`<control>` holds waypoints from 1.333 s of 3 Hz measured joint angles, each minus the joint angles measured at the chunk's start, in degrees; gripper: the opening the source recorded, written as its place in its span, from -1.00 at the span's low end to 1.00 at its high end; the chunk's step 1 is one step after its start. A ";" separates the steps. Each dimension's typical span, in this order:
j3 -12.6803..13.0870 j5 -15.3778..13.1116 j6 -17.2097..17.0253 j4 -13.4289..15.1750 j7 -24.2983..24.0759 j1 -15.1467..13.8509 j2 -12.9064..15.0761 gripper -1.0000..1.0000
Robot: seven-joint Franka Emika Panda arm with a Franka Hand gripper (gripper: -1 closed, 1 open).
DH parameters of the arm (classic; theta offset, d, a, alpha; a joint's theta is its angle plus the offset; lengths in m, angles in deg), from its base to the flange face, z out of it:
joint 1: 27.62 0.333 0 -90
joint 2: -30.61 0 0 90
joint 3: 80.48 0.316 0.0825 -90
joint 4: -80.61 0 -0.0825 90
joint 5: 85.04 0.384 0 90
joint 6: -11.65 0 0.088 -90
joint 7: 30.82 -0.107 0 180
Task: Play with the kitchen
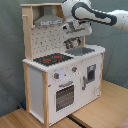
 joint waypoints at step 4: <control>0.00 -8.46 6.58 17.16 -8.63 7.74 10.40 -1.00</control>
